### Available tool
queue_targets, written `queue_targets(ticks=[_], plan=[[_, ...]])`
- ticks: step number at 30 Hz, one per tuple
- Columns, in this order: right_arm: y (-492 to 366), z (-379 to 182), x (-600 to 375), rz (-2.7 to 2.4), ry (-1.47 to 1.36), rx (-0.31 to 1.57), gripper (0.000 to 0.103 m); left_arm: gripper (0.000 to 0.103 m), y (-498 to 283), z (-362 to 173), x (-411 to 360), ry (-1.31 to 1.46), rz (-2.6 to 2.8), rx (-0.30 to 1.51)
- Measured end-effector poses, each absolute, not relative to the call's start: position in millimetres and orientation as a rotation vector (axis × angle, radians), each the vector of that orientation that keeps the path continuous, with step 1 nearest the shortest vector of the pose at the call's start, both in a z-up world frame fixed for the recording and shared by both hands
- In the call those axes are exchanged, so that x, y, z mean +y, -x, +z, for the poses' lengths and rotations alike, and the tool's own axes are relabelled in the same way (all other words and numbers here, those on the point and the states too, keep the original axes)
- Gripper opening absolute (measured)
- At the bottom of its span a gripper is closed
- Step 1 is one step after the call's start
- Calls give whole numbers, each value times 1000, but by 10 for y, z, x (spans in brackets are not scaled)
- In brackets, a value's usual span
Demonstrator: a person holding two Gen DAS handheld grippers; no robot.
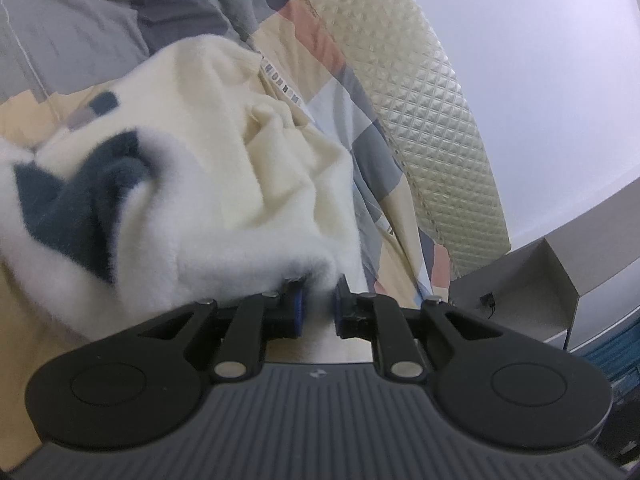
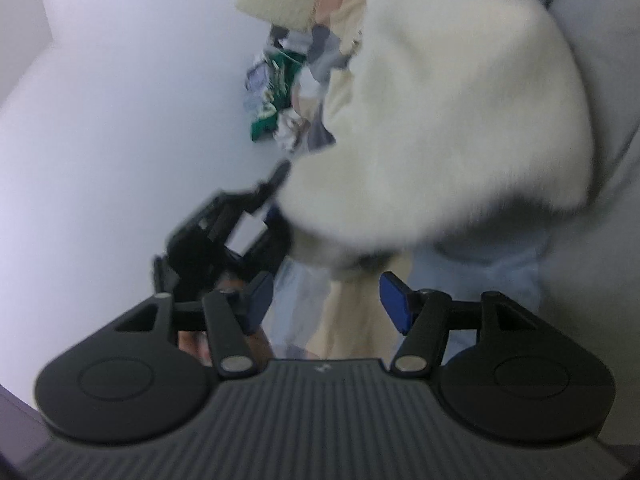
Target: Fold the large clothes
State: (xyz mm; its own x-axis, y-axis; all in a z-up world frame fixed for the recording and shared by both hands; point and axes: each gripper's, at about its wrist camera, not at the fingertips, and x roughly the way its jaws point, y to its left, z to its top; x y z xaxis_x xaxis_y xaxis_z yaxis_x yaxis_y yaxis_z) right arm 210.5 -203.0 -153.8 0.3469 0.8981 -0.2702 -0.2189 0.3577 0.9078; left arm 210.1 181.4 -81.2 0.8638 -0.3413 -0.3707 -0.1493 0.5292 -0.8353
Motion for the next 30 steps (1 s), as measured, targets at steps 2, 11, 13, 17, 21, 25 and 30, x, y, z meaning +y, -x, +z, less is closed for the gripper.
queue_targets(ticks=[2, 11, 13, 17, 21, 25, 30], plan=[[-2096, -1582, -2031, 807, -884, 900, 62, 21, -2057, -811, 1816, 1029, -119, 540], [-2261, -1748, -2534, 552, -1093, 723, 62, 67, -1805, -1025, 1830, 1211, -105, 593], [-2254, -1786, -2590, 525, -1108, 708, 62, 67, -1670, -1138, 1835, 1262, -53, 628], [-2272, -1763, -2576, 494, -1064, 676, 54, 67, -1463, -1335, 1856, 1328, 9, 658], [-2307, -1754, -2607, 444, -1005, 674, 32, 66, -1422, -1465, 1902, 1396, 62, 649], [-2322, -1718, -2631, 455, -973, 653, 23, 33, -1400, -1431, 1871, 1332, 108, 642], [-2209, -1416, -2644, 532, -895, 531, 19, 14, -1243, -1171, 1881, 1251, 37, 547]])
